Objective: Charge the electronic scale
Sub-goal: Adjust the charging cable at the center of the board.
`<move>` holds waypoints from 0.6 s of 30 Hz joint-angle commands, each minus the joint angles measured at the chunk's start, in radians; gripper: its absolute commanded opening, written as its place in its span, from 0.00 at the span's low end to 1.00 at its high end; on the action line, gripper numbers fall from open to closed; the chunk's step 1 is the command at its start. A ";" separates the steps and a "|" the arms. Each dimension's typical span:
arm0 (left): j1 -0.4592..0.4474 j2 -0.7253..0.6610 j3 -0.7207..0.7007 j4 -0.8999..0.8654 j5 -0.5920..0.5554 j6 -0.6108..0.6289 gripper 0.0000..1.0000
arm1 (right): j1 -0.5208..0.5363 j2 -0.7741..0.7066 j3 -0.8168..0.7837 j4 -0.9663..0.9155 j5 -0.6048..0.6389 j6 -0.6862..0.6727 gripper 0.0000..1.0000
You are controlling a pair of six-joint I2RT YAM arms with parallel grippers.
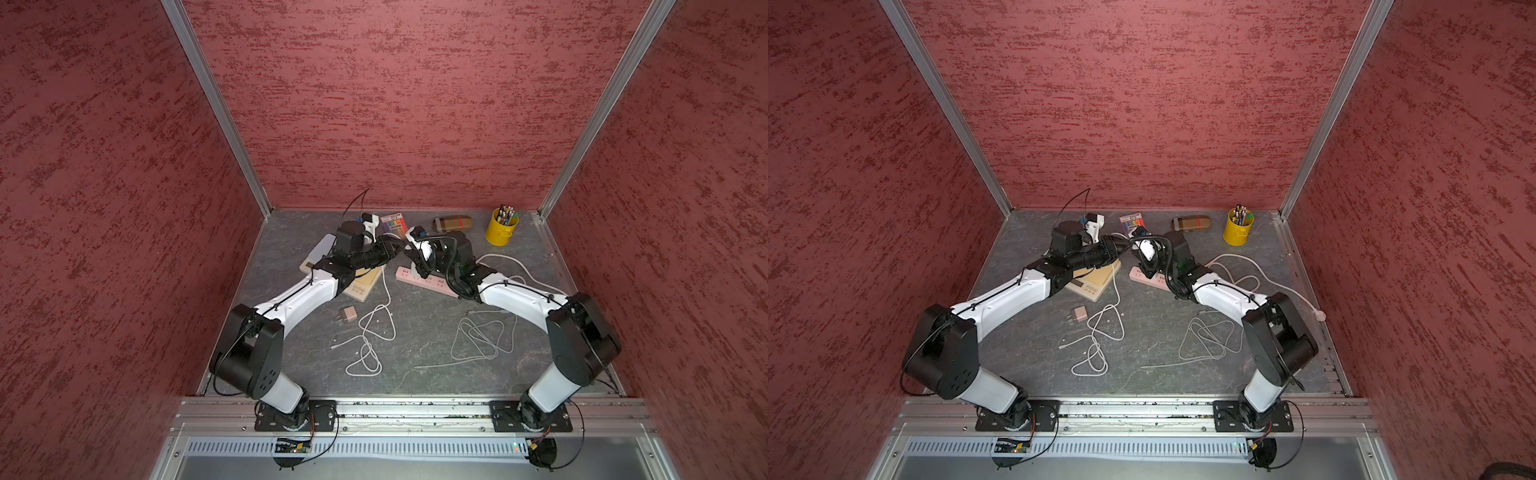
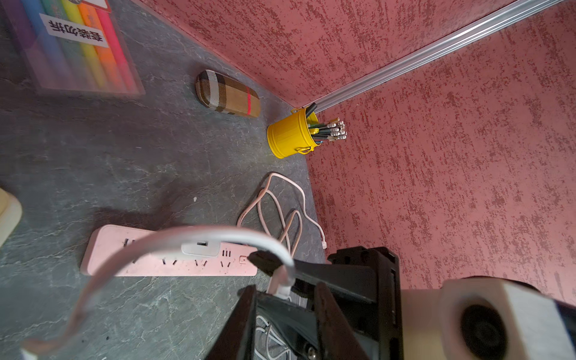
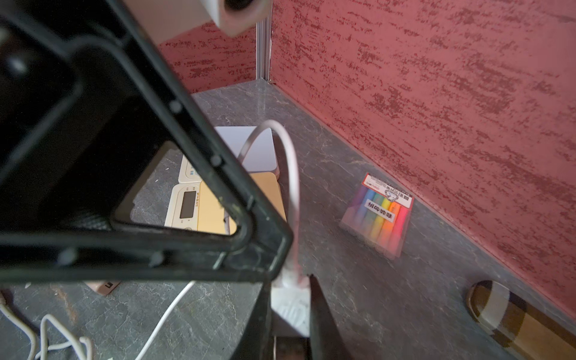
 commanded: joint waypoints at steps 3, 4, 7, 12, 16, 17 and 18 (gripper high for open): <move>-0.001 0.004 0.024 0.022 0.008 -0.001 0.36 | 0.003 0.003 0.033 -0.029 -0.006 0.014 0.00; 0.001 0.008 0.026 0.015 -0.002 -0.008 0.38 | 0.004 -0.001 0.029 -0.025 -0.015 0.012 0.00; 0.011 0.025 0.026 0.036 0.003 -0.021 0.38 | 0.006 -0.017 0.013 -0.011 -0.046 0.003 0.00; 0.030 0.046 0.038 0.074 0.035 -0.012 0.27 | 0.005 -0.029 -0.004 -0.022 -0.106 -0.034 0.00; 0.053 0.047 0.055 0.050 0.065 0.050 0.04 | 0.007 -0.040 -0.016 -0.033 -0.165 -0.071 0.00; 0.058 0.047 0.055 0.048 0.075 0.066 0.00 | 0.005 -0.046 -0.020 -0.029 -0.173 -0.080 0.00; 0.064 0.046 0.057 0.050 0.090 0.092 0.00 | 0.004 -0.055 -0.028 -0.021 -0.178 -0.083 0.03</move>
